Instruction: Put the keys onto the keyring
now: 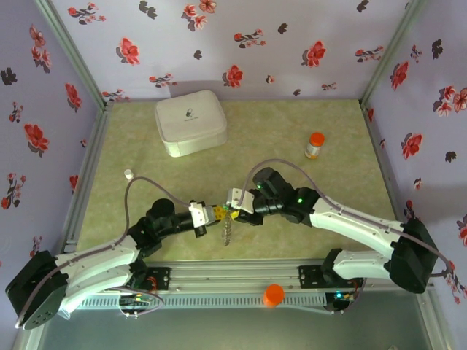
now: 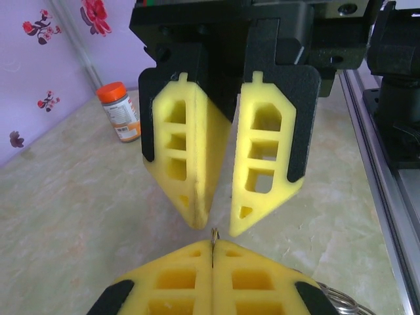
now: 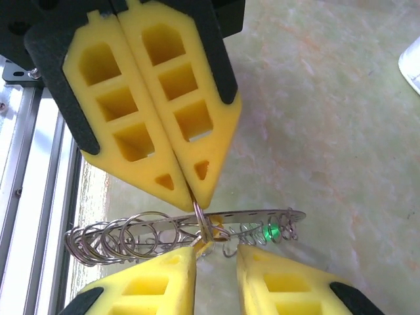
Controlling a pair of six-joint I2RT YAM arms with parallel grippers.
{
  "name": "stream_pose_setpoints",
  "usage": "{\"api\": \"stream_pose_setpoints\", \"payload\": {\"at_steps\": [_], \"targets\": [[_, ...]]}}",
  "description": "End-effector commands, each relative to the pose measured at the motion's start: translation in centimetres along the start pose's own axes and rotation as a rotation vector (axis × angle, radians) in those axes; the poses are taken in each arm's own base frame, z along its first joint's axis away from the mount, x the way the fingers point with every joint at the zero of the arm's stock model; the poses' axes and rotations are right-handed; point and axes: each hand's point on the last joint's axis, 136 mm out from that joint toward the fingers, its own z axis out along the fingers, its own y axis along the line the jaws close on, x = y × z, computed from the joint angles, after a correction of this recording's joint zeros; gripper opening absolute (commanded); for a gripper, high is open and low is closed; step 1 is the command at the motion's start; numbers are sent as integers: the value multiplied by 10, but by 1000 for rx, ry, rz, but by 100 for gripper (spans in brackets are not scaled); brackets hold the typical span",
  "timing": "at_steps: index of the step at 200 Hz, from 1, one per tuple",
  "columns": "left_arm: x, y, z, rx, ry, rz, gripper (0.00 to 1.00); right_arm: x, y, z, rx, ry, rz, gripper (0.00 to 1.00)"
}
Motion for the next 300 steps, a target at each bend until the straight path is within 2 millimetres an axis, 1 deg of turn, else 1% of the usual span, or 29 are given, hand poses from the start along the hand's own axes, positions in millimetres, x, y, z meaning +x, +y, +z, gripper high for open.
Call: {"api": "stream_pose_setpoints", "payload": {"at_steps": [1, 32, 62, 80, 95, 113, 124, 142, 149, 158, 192, 210, 233, 234, 237, 263, 280, 300], "targets": [[-18, 4, -1, -24, -86, 10, 0, -11, 3, -1, -14, -80, 13, 24], [-20, 4, -1, -28, -106, 2, 0, -10, 3, 4, -21, -84, 26, 21], [-19, 4, -1, -28, -103, 1, 0, -14, 1, 3, -11, -97, 23, 21], [-18, 4, -1, -26, -103, 0, 0, -15, 0, 3, -8, -99, 20, 20], [-18, 4, -1, -27, -103, 0, 0, -15, 0, 3, -12, -101, 21, 15], [-17, 5, -1, -33, -98, 4, 0, -15, 0, 4, -13, -94, 22, 4], [-14, 7, -1, -48, -82, 1, 0, -14, -1, 3, -10, -80, 20, 0], [-7, 8, -1, -53, -33, 4, 23, -13, -2, 0, -8, -50, 13, 0], [-5, 8, -2, -51, -14, 4, 26, -11, -1, -1, -10, -33, 8, 0], [-2, 8, -2, -46, 12, 9, 28, -10, -2, -2, -12, -15, 6, 0], [9, 5, -1, -13, 109, 7, 28, -2, 2, -2, -21, 78, -32, 0], [10, 3, 1, 2, 121, 1, 27, -2, 3, -1, -24, 114, -53, 0], [16, -2, 2, 33, 140, -11, 27, -3, 2, 0, -21, 150, -74, 0], [10, 0, 3, 30, 129, -6, 27, -4, 2, 0, -21, 150, -76, 0], [6, 1, 4, 30, 121, -3, 27, -3, 2, 0, -22, 154, -77, 0], [7, 1, 7, 42, 125, -8, 27, -9, 4, 3, -38, 148, -89, 0], [7, 0, 9, 45, 121, -13, 24, -12, 6, 5, -45, 139, -96, 0], [1, 2, 9, 36, 90, -14, 21, -11, 6, 7, -44, 146, -100, 0]]}}
